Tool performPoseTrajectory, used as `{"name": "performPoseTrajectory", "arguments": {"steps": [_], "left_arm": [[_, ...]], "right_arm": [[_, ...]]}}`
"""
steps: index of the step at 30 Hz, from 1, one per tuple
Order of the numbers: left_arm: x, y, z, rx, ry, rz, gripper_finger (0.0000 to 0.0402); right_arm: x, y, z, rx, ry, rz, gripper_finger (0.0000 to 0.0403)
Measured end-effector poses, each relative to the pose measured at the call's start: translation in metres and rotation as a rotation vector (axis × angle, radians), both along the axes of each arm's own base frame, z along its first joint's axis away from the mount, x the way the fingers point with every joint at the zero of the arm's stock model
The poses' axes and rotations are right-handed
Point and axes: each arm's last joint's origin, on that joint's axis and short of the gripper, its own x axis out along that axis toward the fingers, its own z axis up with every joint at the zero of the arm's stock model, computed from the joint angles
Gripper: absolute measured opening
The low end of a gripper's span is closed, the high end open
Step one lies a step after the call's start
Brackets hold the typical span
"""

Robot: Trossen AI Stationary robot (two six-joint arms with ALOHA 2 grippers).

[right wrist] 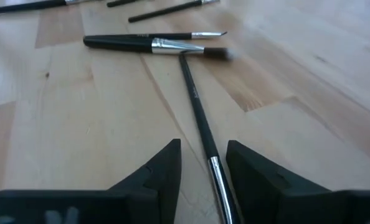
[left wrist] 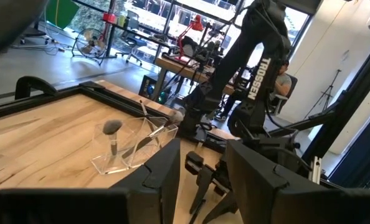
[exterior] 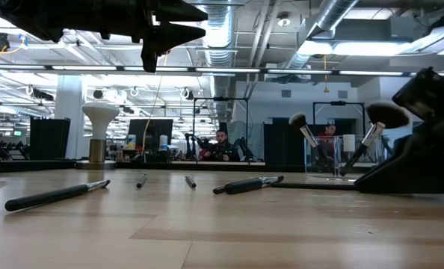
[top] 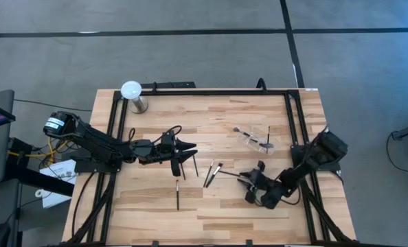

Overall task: Pick & Place Makeup Supplies
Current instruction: Put the black makeup brush into the transparent organizer

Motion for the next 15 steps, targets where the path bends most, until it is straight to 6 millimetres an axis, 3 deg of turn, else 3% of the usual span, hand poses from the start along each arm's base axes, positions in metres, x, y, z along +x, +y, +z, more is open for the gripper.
{"name": "performPoseTrajectory", "arguments": {"steps": [8, 15], "left_arm": [[0.0000, 0.0000, 0.0000, -0.011, -0.002, 0.000, 0.0127], [0.0014, -0.0046, -0.0011, 0.052, 0.003, -0.233, 0.0127]], "right_arm": [[-0.0035, 0.0041, -0.0014, 0.006, -0.006, 0.011, 0.0103], [-0.0013, 0.0011, -0.0013, 0.001, -0.006, -0.004, 0.0016]]}}
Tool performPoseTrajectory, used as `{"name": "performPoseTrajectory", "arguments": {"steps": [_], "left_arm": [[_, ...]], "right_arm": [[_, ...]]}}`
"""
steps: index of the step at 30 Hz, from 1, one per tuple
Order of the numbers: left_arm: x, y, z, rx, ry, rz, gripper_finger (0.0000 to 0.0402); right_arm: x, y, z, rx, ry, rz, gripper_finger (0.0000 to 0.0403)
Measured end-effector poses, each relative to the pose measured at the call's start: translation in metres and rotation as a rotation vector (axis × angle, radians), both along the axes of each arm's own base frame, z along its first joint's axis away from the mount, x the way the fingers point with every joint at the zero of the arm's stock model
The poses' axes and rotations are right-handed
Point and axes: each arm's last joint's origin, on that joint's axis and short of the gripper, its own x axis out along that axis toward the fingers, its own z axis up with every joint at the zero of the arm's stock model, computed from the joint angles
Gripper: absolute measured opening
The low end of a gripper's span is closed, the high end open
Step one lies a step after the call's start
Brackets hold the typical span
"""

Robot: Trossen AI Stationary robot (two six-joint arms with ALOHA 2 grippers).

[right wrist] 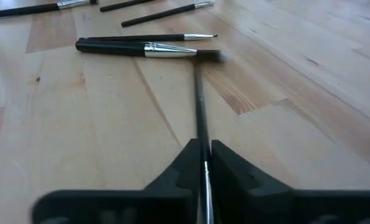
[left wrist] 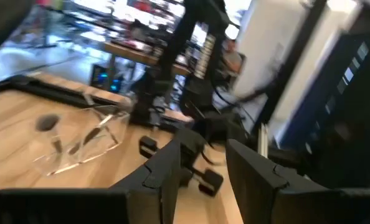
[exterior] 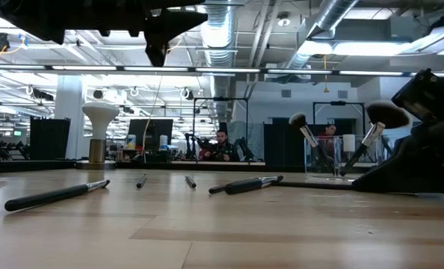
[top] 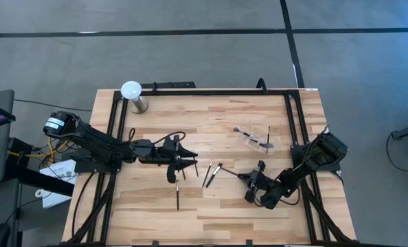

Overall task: Pick & Place Makeup Supplies
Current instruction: Put the black makeup brush into the transparent organizer

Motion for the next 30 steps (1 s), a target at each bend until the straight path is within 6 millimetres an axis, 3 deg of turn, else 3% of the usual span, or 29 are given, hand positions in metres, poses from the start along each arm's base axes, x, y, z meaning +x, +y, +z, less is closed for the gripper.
{"name": "performPoseTrajectory", "arguments": {"steps": [5, 8, 13, 20, 30], "left_arm": [[0.011, -0.001, -0.011, 0.061, 0.035, -0.135, 0.0127], [0.027, -0.005, -0.028, 0.070, 0.103, -0.154, 0.0127], [0.067, -0.011, -0.051, 0.089, 0.171, -0.139, 0.0127], [0.117, -0.001, -0.068, 0.049, 0.183, -0.172, 0.0127], [0.132, 0.003, -0.112, 0.019, 0.296, -0.188, 0.0127]], "right_arm": [[0.002, 0.000, 0.009, 0.015, 0.026, 0.051, 0.0017], [0.005, -0.001, 0.021, 0.039, 0.038, 0.112, 0.0008], [0.015, -0.006, 0.037, 0.110, 0.047, 0.180, 0.0010], [0.022, -0.014, 0.038, 0.136, 0.056, 0.177, 0.0005], [0.034, -0.006, 0.050, 0.069, 0.006, 0.245, 0.0008]]}}
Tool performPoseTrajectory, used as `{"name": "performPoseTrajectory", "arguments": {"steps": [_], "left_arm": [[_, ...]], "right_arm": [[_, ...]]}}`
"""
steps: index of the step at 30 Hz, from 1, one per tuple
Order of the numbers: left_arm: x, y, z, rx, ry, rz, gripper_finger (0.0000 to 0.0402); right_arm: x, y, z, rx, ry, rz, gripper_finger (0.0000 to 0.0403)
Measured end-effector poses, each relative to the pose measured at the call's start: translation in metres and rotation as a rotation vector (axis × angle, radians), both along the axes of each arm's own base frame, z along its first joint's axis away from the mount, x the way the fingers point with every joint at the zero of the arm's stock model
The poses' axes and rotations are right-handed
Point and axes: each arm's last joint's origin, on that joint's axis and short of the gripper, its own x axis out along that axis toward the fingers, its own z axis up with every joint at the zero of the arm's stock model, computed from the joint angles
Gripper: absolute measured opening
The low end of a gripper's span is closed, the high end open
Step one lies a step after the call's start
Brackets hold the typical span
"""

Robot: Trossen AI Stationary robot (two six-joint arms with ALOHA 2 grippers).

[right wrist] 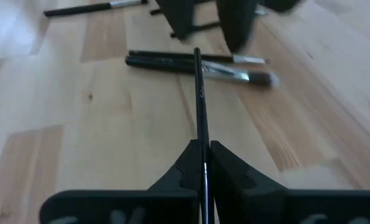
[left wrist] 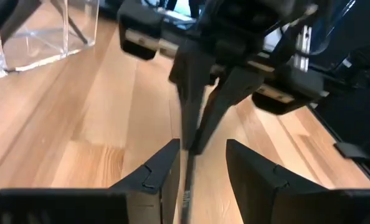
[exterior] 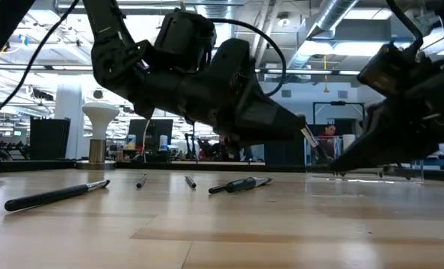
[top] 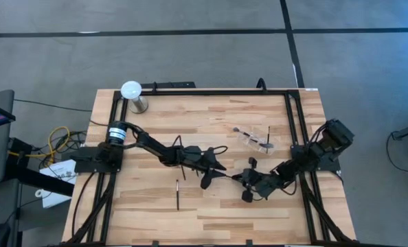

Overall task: Pick & Place Makeup Supplies
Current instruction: Put the black makeup brush into the transparent organizer

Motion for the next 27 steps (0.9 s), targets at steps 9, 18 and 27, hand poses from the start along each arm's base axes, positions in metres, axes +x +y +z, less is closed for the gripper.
{"name": "performPoseTrajectory", "arguments": {"steps": [9, 18, 27], "left_arm": [[-0.003, -0.009, -0.005, 0.007, 0.042, -0.025, 0.0127], [-0.005, -0.012, -0.011, 0.049, 0.101, -0.020, 0.0127], [-0.005, -0.010, -0.012, 0.068, 0.103, 0.023, 0.0127]], "right_arm": [[0.005, 0.001, 0.004, -0.021, -0.010, 0.002, 0.0010], [0.005, 0.001, 0.004, -0.020, -0.015, -0.002, 0.0011], [0.005, 0.002, 0.005, -0.009, -0.026, 0.000, 0.0012]]}}
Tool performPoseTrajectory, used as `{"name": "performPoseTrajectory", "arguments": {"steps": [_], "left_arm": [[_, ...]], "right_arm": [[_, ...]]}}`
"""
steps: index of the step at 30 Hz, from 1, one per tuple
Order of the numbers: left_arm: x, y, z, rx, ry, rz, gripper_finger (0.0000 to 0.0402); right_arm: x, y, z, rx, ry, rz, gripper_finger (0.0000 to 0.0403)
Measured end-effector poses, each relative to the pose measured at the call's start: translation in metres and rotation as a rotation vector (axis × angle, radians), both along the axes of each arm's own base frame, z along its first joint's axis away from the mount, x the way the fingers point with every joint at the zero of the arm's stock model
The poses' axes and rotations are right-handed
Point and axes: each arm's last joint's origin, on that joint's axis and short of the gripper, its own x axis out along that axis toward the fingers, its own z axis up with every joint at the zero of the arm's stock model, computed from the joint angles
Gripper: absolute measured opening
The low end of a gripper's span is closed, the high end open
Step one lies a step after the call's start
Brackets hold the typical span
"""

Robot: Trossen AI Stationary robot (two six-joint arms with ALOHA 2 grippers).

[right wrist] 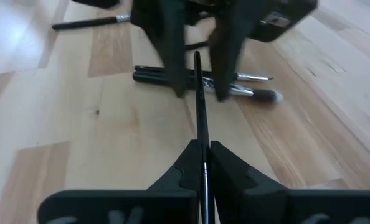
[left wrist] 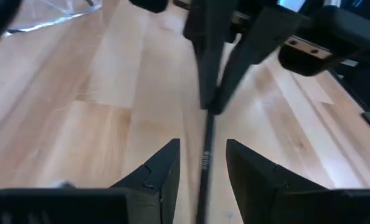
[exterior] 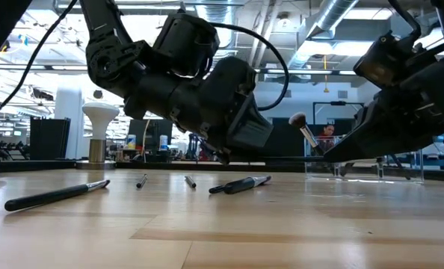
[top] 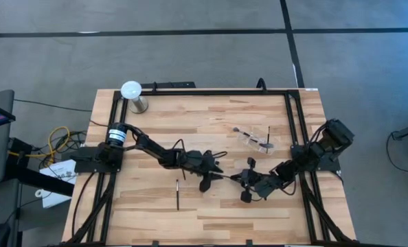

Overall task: Pick & Place Makeup Supplies
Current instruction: Put the black makeup brush into the transparent organizer

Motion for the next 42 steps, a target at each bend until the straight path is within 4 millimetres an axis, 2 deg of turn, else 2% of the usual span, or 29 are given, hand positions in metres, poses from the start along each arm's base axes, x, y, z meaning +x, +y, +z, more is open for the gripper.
{"name": "performPoseTrajectory", "arguments": {"steps": [7, 25, 31, 38, 42], "left_arm": [[0.0014, -0.0006, 0.0042, -0.009, -0.044, -0.003, 0.0127], [0.0003, 0.0003, 0.0007, 0.005, -0.009, 0.017, 0.0124], [0.0003, 0.0003, 0.0007, 0.005, -0.010, 0.016, 0.0091], [0.0002, -0.0013, 0.0013, -0.018, -0.012, -0.039, 0.0017], [0.0002, -0.0006, 0.0016, -0.037, -0.011, -0.079, 0.0022]], "right_arm": [[0.0008, -0.0017, -0.0003, 0.000, 0.004, -0.005, 0.0010], [0.0044, -0.0010, 0.0042, -0.002, -0.042, 0.010, 0.0012], [0.0044, -0.0010, 0.0042, -0.004, -0.043, 0.010, 0.0013], [0.0046, -0.0005, 0.0046, -0.001, -0.045, 0.017, 0.0021], [0.0049, -0.0004, 0.0049, -0.010, -0.046, 0.024, 0.0039]]}}
